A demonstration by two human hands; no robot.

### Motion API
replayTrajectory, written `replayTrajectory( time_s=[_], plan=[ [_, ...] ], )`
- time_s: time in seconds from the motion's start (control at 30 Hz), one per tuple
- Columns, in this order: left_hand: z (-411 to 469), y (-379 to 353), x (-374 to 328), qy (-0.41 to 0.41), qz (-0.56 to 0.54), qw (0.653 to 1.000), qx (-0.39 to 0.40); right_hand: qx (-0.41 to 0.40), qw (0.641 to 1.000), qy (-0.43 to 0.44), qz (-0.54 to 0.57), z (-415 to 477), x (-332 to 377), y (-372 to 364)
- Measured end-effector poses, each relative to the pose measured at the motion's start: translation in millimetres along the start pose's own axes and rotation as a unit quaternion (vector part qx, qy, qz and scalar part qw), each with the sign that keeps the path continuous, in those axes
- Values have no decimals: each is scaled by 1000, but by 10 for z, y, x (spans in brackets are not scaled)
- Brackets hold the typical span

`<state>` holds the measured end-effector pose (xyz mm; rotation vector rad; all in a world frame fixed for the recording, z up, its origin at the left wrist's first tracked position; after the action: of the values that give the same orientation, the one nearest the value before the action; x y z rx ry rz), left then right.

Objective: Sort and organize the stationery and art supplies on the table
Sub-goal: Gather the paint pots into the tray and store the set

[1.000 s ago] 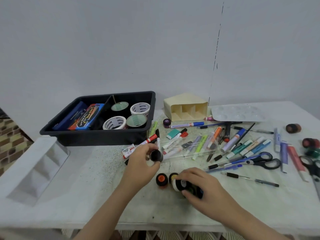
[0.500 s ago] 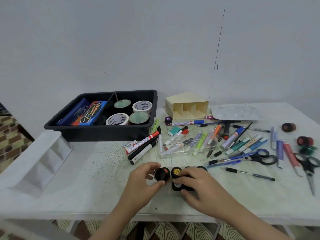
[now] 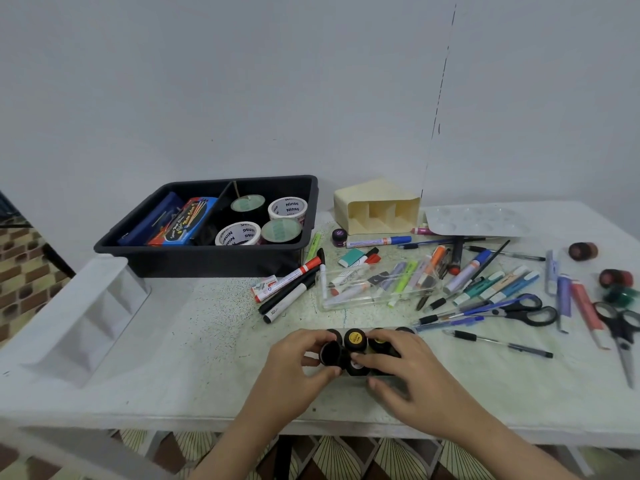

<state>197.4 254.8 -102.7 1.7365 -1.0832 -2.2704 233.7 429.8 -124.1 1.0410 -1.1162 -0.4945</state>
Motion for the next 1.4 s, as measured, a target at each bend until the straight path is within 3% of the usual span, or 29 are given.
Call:
replayTrajectory(
  time_s=[0.5, 0.67, 0.8, 0.87, 1.07, 1.23, 1.4],
  plan=[
    [-80, -13, -10, 5, 43, 999, -7, -5, 1000, 17, 14, -15, -15, -5],
    [-77, 77, 57, 90, -86, 991, -51, -3, 1000, 18, 15, -20, -10, -2],
    [-55, 110, 128, 150, -283, 946, -55, -5, 1000, 18, 20, -26, -4, 7],
    [-52, 112, 122, 156, -308, 938, -38, -2, 1000, 17, 18, -28, 1, 4],
    [-45, 89, 93, 103, -121, 987, -28, -3, 1000, 16, 15, -27, -8, -5],
    [-81, -56, 104, 96, -136, 986, -11, -10, 1000, 18, 7, -31, -17, -10],
    [-57, -4, 102, 67, -38, 996, -49, -17, 1000, 20, 4, -35, -29, -20]
  ],
)
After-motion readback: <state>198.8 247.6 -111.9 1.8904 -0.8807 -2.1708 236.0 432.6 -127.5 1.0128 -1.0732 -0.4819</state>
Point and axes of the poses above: each hand's wrist, its own z-axis towards the middle knuckle, its own y-axis out of the back of the hand, x = y × z, the point moved 6 cm from there along z, towards the middle knuckle, and after that the axes turned 12 degrees about x, right-handed, at the moved point
